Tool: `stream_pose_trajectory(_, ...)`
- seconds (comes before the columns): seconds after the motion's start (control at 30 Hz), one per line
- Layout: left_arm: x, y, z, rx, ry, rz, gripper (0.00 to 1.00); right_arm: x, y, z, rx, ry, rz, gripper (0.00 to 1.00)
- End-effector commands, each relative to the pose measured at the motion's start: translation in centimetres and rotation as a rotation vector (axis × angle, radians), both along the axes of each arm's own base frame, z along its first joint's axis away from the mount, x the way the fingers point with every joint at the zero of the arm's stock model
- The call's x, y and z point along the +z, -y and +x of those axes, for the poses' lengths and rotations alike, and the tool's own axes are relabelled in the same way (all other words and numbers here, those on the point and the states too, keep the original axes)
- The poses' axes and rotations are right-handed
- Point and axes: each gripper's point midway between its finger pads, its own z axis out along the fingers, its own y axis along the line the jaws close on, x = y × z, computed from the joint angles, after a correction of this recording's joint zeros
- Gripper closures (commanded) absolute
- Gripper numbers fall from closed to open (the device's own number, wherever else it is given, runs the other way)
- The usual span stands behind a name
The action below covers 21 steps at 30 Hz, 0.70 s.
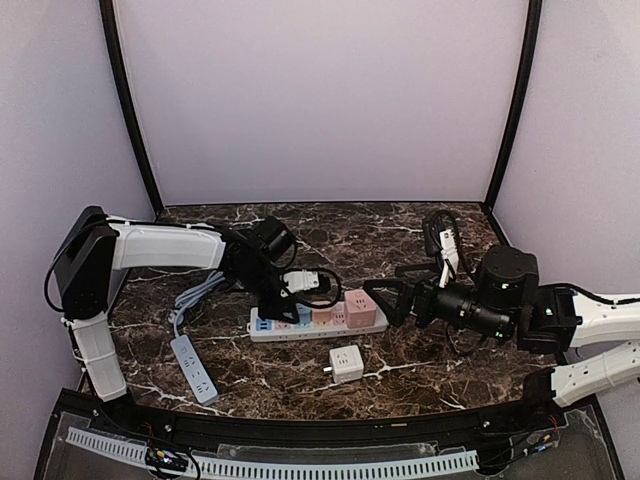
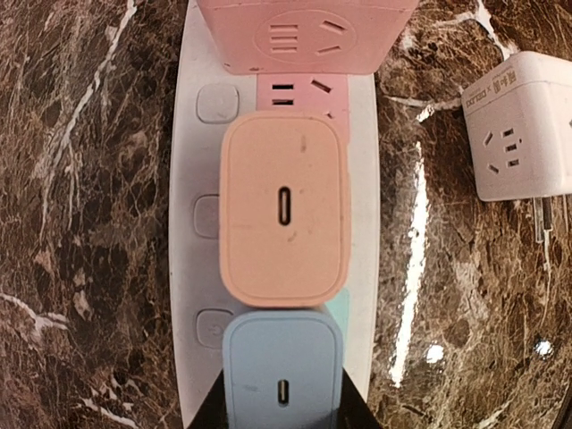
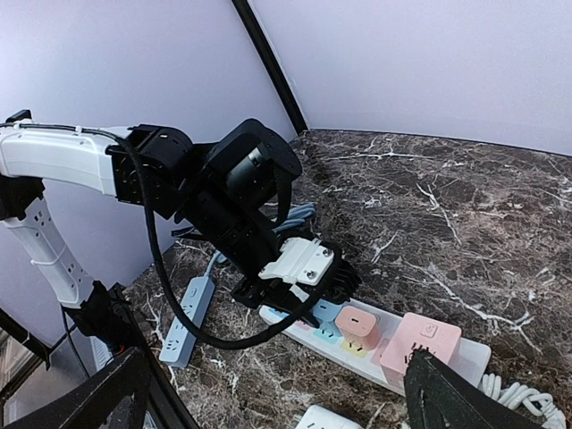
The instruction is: Insert the plug
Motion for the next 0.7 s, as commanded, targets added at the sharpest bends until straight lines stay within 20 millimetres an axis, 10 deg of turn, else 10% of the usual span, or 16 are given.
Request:
stream_pose_trajectory(0.0,-2.5,1.2,-2.3,-0.041,-0.074,0.045,0.99,0.1,0.2,-0.1,-0.006,0.017,0.004,0.01)
stream_pose_trajectory(0.5,-2.9,3.0,-0.7,-0.025,-0.023,0.064,0.94,0.1,0.3,0.0,-0.012,0.019,0.003,0.01)
stream_pose_trajectory(0.67,-2.6,2.9,-0.6,-0.020,-0.009,0.066,0.66,0.2,0.3,0.0,-0.011,0.019,0.006,0.01)
